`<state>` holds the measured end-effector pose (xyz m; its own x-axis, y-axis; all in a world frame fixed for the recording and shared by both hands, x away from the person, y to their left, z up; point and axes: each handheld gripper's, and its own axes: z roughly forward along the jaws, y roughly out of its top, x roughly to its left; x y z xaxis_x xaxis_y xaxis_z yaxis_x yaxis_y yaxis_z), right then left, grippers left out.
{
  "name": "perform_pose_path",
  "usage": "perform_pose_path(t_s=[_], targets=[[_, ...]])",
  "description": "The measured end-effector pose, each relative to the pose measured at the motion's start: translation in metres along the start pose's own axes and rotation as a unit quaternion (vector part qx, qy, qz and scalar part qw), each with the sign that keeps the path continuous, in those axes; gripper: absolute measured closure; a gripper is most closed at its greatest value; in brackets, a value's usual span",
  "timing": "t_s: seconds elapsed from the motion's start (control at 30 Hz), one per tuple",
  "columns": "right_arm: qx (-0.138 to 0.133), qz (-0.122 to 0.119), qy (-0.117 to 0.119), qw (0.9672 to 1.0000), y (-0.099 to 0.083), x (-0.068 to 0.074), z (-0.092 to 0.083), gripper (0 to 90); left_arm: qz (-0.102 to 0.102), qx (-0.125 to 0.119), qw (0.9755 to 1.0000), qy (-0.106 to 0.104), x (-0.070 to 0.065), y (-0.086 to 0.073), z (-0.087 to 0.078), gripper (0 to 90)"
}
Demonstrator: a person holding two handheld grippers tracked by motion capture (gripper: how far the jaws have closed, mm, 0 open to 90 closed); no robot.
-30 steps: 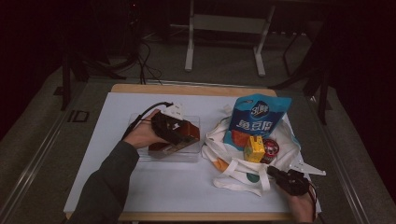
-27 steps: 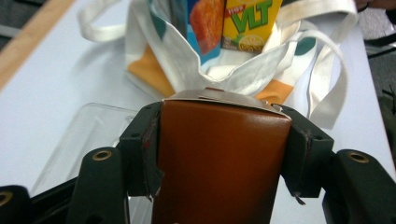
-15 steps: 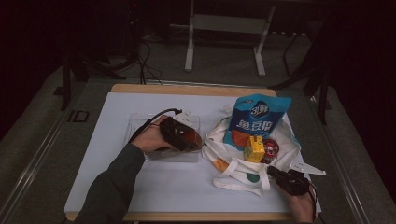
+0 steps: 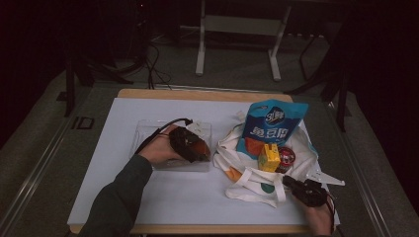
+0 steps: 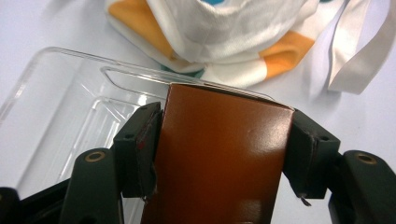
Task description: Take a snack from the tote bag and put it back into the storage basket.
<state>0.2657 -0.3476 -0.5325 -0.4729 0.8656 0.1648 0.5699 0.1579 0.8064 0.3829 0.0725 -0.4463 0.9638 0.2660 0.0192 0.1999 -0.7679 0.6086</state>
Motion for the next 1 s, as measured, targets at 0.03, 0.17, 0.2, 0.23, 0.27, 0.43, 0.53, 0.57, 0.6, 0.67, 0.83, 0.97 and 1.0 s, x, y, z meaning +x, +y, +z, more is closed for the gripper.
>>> perform_pose_path(t_s=[0.03, 0.17, 0.2, 0.23, 0.27, 0.43, 0.53, 0.57, 0.6, 0.67, 0.83, 0.97, 1.0], targets=[[0.0, 0.0, 0.0, 1.0, 0.0, 0.0, 0.0, 84.1, -0.004, 0.0, 1.0, 0.001, 0.0, 0.0, 0.001, 35.3], [0.0, 0.0, 0.0, 1.0, 0.0, 0.0, 0.0, 84.1, -0.014, -0.007, 0.9999, 0.0, 0.0, 0.001, 0.0, 30.7], [0.0, 0.0, 0.0, 1.0, 0.0, 0.0, 0.0, 84.1, -0.012, -0.009, 0.9999, 0.003, -0.001, 0.002, 0.0, 30.0], [0.0, 0.0, 0.0, 1.0, 0.0, 0.0, 0.0, 84.1, -0.011, -0.009, 0.9999, 0.005, -0.001, 0.003, 0.0, 29.4], [0.0, 0.0, 0.0, 1.0, 0.0, 0.0, 0.0, 84.1, -0.013, -0.012, 0.9998, 0.007, -0.002, 0.003, 0.0, 29.4], [0.0, 0.0, 0.0, 1.0, 0.0, 0.0, 0.0, 84.0, -0.006, -0.025, 0.9996, 0.011, -0.008, 0.007, 0.0, 29.6], [-0.001, 0.0, 0.0, 1.0, 0.0, 0.0, 0.0, 83.8, -0.004, -0.034, 0.9993, 0.018, -0.011, 0.01, 0.001, 30.1], [-0.001, -0.001, -0.001, 1.0, 0.0, 0.0, 0.0, 83.8, -0.004, -0.034, 0.9993, 0.018, -0.011, 0.01, 0.001, 30.1], [-0.001, -0.001, 0.0, 1.0, 0.0, 0.0, 0.0, 83.7, -0.006, -0.041, 0.9989, 0.021, -0.013, 0.012, 0.001, 30.0], [-0.001, -0.001, 0.0, 1.0, 0.0, 0.0, 0.0, 83.6, -0.008, -0.051, 0.9983, 0.026, -0.014, 0.014, 0.001, 29.7], [-0.001, -0.001, 0.0, 1.0, 0.0, 0.0, 0.0, 83.5, -0.01, -0.077, 0.9963, 0.036, -0.016, 0.018, -0.001, 29.8], [-0.001, -0.001, 0.0, 1.0, 0.0, 0.0, 0.0, 83.5, -0.019, -0.092, 0.9948, 0.039, -0.016, 0.02, -0.002, 31.6], [-0.001, -0.001, -0.001, 1.0, 0.0, 0.001, 0.0, 83.5, -0.024, -0.099, 0.994, 0.041, -0.016, 0.023, -0.002, 31.9]])
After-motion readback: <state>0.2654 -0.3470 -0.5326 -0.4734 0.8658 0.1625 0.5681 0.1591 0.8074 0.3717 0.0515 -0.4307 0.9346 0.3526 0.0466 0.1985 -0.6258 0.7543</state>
